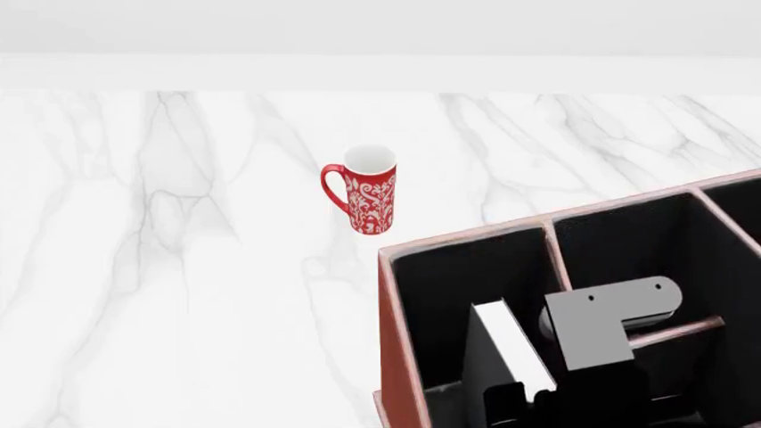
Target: Pick up the book and place it in the left compartment of the caddy.
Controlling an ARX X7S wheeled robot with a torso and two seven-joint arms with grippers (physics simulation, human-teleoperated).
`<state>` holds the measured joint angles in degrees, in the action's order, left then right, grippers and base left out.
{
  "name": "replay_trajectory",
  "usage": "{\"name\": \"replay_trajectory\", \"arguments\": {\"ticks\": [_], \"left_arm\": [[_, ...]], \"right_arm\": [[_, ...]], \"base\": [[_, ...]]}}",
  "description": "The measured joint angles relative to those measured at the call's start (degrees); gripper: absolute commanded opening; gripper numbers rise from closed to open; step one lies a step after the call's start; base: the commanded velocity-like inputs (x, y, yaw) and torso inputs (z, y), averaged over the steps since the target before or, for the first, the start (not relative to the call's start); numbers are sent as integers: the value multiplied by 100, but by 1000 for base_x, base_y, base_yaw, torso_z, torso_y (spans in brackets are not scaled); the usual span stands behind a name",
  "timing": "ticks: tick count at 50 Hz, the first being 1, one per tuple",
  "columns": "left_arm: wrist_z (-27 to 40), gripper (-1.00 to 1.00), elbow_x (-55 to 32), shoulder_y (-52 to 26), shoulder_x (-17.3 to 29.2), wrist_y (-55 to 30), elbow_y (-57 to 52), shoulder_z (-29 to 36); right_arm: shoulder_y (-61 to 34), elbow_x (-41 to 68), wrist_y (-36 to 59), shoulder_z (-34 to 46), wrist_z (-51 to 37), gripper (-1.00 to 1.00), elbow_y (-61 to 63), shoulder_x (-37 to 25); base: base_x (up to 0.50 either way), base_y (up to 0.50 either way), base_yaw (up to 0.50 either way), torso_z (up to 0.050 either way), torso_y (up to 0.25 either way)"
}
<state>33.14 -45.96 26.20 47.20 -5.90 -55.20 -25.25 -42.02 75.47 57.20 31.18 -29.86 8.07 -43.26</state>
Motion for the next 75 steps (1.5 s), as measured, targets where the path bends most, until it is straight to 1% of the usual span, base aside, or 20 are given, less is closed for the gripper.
{"name": "replay_trajectory", "arguments": {"ticks": [68, 69, 75], "left_arm": [[29, 100, -32, 229, 49, 178, -83, -154], [30, 100, -31, 232, 50, 181, -83, -154], [34, 100, -22, 237, 55, 196, -82, -146]], "right_arm": [[130, -331, -278, 219, 237, -100, -193, 71], [129, -331, -280, 222, 237, 100, -192, 71], [100, -467, -286, 189, 282, 100, -183, 67]], "base": [[0, 0, 0, 0, 1], [0, 0, 3, 0, 0], [0, 0, 0, 0, 0]]}}
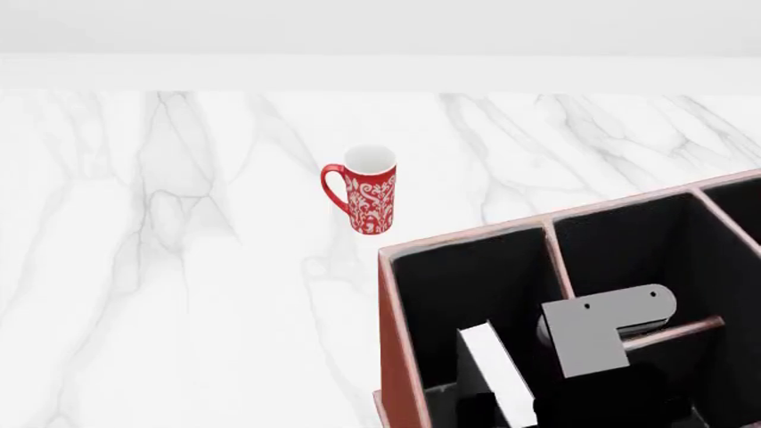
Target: Pick up the book and place it in the left compartment of the caddy.
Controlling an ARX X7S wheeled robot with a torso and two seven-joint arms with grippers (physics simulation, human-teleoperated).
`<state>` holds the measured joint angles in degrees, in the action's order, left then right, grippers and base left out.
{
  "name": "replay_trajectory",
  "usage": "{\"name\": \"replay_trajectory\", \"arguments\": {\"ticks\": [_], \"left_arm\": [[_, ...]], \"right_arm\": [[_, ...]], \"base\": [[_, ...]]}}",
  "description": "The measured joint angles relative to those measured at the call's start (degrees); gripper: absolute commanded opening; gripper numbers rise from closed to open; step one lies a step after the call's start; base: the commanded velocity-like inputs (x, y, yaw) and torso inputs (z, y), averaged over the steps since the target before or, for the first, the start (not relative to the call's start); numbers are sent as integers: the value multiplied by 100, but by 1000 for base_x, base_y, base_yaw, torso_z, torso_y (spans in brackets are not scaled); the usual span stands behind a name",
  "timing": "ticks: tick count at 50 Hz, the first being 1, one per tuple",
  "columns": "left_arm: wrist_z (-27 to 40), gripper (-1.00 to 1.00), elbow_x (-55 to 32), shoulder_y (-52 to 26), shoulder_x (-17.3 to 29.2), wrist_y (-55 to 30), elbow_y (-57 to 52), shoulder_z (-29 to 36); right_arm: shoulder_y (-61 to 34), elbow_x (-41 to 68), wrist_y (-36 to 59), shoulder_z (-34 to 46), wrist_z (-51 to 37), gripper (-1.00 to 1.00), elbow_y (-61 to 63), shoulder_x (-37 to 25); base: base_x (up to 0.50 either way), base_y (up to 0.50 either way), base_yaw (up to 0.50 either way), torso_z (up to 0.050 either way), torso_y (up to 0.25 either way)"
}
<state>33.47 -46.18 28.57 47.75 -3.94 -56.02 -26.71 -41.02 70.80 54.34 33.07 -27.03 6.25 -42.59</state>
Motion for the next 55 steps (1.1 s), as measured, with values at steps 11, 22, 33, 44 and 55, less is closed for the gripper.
{"name": "replay_trajectory", "arguments": {"ticks": [11, 22, 33, 44, 55], "left_arm": [[0, 100, 18, 23, 3, 31, 1, 8], [6, 100, 13, 54, 15, 57, -3, -4], [20, 100, -5, 85, 36, 78, -14, -28], [34, 100, -2, 96, 54, 98, -13, -22], [43, 100, 4, 121, 61, 123, -15, -27]], "right_arm": [[-9, -82, -3, -39, 9, 100, 53, -22], [-31, -14, 33, -99, -69, 100, 187, -68], [-126, 212, 107, -255, -238, 100, 445, -170], [-180, 385, 130, -386, -380, 100, 664, -254], [-225, 641, 148, -552, -608, 100, 1017, -355]], "base": [[0, 0, 0, 0, 0], [0, 0, 0, 0, 0], [0, 0, 0, 0, 0], [0, 0, 0, 0, 0], [0, 0, 0, 0, 0]]}}
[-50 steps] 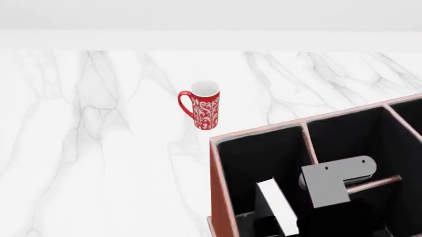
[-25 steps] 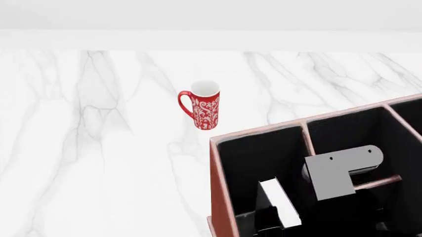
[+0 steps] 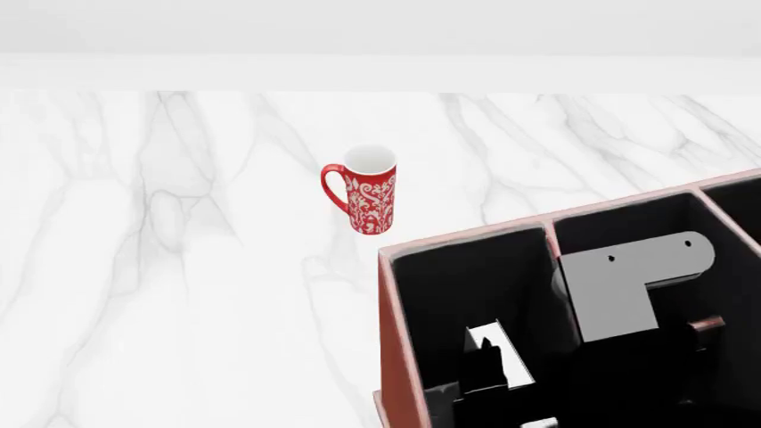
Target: Pick up the book and place it in the left compartment of the caddy.
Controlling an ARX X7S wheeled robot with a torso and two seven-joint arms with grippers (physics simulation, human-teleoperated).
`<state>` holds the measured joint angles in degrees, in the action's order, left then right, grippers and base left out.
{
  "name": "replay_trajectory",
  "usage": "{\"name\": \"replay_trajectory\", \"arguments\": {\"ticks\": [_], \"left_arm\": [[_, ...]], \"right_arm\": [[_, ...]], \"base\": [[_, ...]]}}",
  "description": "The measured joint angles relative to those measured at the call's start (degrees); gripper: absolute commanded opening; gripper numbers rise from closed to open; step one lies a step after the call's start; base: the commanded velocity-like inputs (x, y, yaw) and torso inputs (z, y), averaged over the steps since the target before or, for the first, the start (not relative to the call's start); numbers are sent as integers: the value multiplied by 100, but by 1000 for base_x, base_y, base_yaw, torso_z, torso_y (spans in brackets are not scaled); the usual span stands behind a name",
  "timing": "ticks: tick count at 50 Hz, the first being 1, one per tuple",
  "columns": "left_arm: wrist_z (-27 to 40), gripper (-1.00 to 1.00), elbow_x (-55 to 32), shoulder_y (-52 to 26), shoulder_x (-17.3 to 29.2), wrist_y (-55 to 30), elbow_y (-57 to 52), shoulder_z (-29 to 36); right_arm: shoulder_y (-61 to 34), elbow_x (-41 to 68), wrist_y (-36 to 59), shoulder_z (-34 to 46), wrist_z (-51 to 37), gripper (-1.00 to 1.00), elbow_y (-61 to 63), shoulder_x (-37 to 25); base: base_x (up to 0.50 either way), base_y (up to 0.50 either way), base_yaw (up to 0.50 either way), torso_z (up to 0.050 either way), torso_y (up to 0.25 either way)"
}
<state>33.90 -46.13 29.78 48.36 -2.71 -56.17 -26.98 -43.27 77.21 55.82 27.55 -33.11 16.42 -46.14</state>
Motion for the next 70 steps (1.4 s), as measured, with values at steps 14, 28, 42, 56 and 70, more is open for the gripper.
{"name": "replay_trajectory", "arguments": {"ticks": [14, 28, 42, 56, 70], "left_arm": [[12, 100, 0, 55, 15, 38, -23, -29], [9, 100, 7, 102, 20, 95, -30, -44], [-11, 100, 23, 162, 17, 168, -48, -68], [-54, 100, 69, 252, -9, 246, -107, -111], [-87, 100, 75, 363, -31, 322, -152, -197]], "right_arm": [[-69, 516, -6, -293, -477, 100, 728, -174], [-70, 1106, -123, -603, -1018, 100, 1582, -367], [89, 1567, -390, -910, -1433, 100, 2374, -550], [563, 1875, -878, -1386, -1703, 100, 3152, -828], [972, 2065, -1290, -1826, -1901, 100, 3718, -1061]], "base": [[0, 0, 0, 0, 0], [0, 0, 0, 0, 0], [0, 0, 0, 0, 0], [0, 0, 0, 0, 0], [0, 0, 0, 0, 0]]}}
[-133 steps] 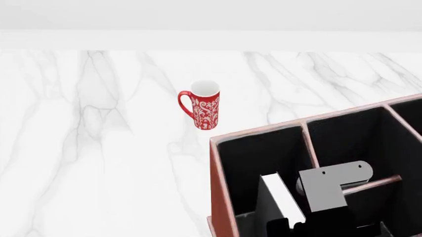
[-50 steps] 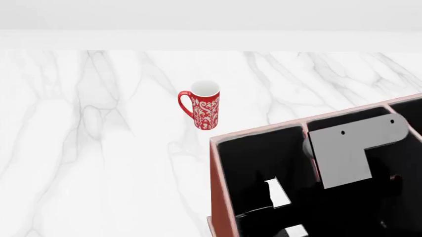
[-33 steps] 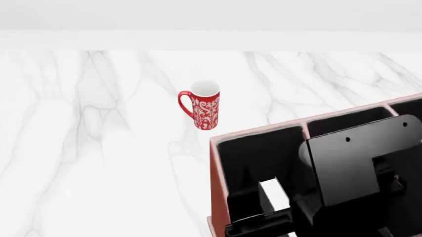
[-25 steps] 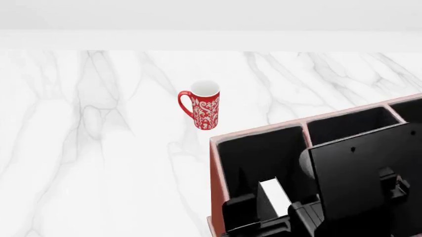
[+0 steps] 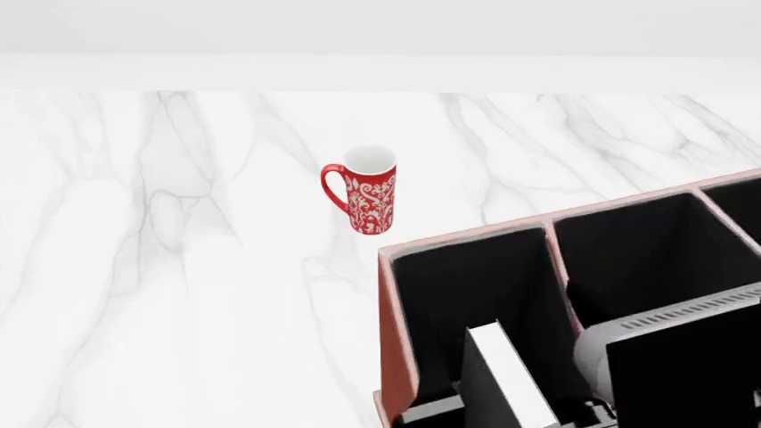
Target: Pick up the book and place it in the left compartment of the caddy.
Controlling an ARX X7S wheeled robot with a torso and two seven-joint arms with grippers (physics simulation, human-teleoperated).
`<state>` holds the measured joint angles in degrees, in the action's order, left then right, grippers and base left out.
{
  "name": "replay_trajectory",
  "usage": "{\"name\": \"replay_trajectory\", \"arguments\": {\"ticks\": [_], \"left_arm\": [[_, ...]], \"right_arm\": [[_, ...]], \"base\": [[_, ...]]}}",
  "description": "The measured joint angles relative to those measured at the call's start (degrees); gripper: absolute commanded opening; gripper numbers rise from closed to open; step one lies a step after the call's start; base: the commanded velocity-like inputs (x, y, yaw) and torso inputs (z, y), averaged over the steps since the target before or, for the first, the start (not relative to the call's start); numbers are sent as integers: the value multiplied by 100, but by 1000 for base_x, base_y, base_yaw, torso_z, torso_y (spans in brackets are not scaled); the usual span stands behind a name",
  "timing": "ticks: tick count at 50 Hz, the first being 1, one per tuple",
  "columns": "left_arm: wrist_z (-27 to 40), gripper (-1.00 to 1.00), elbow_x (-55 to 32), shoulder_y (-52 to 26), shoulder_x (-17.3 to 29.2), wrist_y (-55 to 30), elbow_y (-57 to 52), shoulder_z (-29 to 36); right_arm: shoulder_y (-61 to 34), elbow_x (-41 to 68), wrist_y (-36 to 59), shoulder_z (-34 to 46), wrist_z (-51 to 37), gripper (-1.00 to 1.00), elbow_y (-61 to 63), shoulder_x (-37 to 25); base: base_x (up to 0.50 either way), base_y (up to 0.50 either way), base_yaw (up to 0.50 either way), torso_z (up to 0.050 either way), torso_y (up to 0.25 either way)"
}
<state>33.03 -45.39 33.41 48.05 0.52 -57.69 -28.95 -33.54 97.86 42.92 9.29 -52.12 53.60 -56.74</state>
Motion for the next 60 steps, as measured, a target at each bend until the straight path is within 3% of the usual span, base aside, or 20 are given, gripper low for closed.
{"name": "replay_trajectory", "arguments": {"ticks": [16, 39, 60], "left_arm": [[-30, 100, -3, 164, -27, 105, -61, -120], [-31, 100, 6, 390, -7, 280, -126, -248], [-17, 100, 68, 681, 26, 524, -164, -372]], "right_arm": [[485, 231, -236, -734, -172, 100, 460, -137], [241, 1756, 1722, -2912, -1066, 100, 609, 1085], [-410, 2821, 2694, -3830, -1985, 100, 601, 1625]], "base": [[0, 0, 0, 0, 0], [0, 0, 0, 0, 0], [0, 0, 0, 0, 0]]}}
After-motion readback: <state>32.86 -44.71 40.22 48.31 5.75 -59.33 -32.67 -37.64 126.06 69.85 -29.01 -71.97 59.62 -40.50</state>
